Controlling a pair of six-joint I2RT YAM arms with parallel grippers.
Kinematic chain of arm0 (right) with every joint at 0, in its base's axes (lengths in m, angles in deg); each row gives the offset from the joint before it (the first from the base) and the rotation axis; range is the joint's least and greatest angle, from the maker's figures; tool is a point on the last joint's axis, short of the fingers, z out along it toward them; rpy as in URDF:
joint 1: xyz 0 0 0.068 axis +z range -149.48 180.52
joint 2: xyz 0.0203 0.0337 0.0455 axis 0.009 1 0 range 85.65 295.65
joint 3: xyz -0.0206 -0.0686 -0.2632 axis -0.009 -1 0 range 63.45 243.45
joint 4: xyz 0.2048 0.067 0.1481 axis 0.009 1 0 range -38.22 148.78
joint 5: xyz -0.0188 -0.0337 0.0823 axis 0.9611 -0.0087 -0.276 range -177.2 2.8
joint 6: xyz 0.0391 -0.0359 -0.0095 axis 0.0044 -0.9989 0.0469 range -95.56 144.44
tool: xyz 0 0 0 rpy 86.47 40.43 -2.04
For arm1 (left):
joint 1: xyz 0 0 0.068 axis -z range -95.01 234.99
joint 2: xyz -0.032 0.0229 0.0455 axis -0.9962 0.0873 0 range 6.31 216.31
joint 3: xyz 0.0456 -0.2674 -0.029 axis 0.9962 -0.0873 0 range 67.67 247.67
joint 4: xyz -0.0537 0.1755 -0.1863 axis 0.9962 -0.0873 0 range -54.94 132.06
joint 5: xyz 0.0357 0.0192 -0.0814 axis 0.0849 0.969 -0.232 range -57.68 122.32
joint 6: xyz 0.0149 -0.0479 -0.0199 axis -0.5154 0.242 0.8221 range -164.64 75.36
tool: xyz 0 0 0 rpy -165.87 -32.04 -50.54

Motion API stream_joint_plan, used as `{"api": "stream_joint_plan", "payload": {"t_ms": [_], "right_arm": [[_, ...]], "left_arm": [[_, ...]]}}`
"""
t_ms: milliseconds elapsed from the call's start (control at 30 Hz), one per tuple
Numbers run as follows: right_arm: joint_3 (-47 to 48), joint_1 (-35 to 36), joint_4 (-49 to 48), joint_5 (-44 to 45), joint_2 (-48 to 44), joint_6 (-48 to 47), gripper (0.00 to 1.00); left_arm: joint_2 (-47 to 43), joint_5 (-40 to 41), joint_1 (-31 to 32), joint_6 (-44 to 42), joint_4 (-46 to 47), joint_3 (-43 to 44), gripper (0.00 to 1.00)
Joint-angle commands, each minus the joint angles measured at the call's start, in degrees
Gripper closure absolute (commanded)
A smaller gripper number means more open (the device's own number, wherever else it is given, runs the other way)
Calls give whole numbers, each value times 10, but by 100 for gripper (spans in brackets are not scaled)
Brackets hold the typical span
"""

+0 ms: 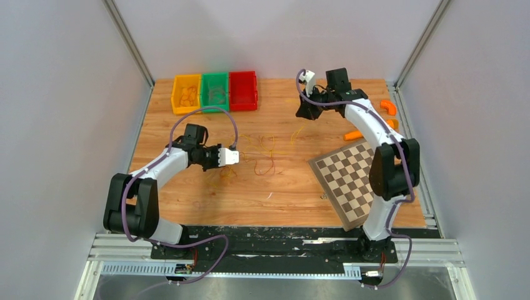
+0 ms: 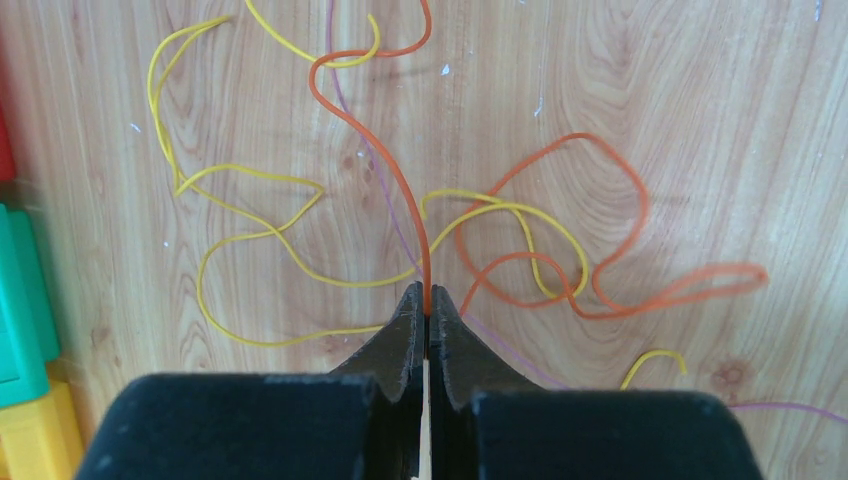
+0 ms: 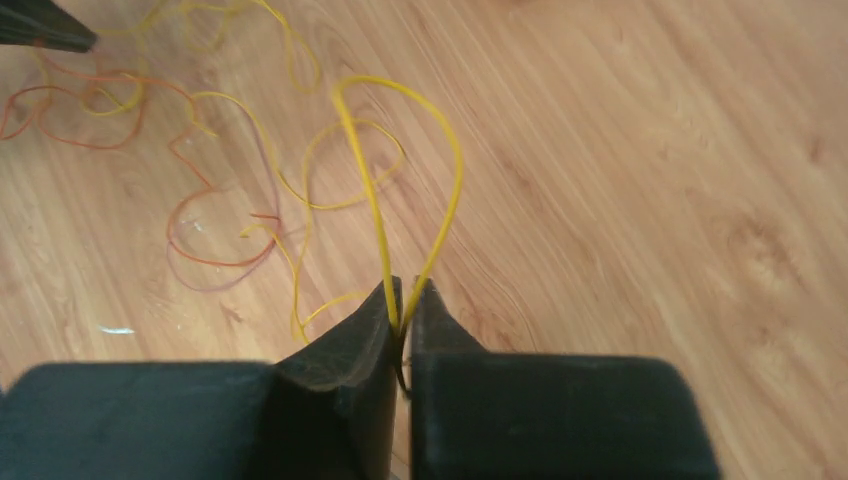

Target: Untangle the cables

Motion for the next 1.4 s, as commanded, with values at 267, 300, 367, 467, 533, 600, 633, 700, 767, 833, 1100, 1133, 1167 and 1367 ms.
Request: {"api": "stream_joint_plan", "payload": {"t_ms": [267,300,367,467,533,600,633,700,767,833,1100,1133,1167,1367], "right_arm": [[129,69,108,-147,126,-59,37],[126,83,104,-142,134,-74,37],[128,109,98,-132,155,-97,37],[150,130,79,-134,195,-102,39],[164,140,70,-135,221,-109,41],[172,145,65,-135,241,-124,42],[174,147,61,-132,249,-130,42],[177,150,54,-130,262,-144,43],[178,155,40,-122,275,-150,43],[180,162,26,-109,287,-154,43],[180,177,-39,-75,315,-127,71],[180,177,-41,-70,315,-127,80],[179,177,-42,-67,313,-127,86],[153,149,-43,-80,241,-102,100]], "left_arm": [[-15,-69,14,-2,46,-18,100],[-13,-70,16,-3,49,-17,100],[-8,-74,20,-3,50,-14,100],[-2,-82,24,-2,52,-11,100],[2,-82,25,-2,55,-12,100],[3,-84,26,-3,56,-12,100],[3,-85,26,-4,56,-12,100],[4,-84,26,-6,57,-13,100],[6,-83,28,-5,59,-13,100],[7,-82,28,-1,63,-13,100],[14,-77,32,6,66,-7,100],[14,-76,32,6,66,-8,100],[14,-75,32,6,66,-8,100],[11,-68,31,2,66,-17,100]]}}
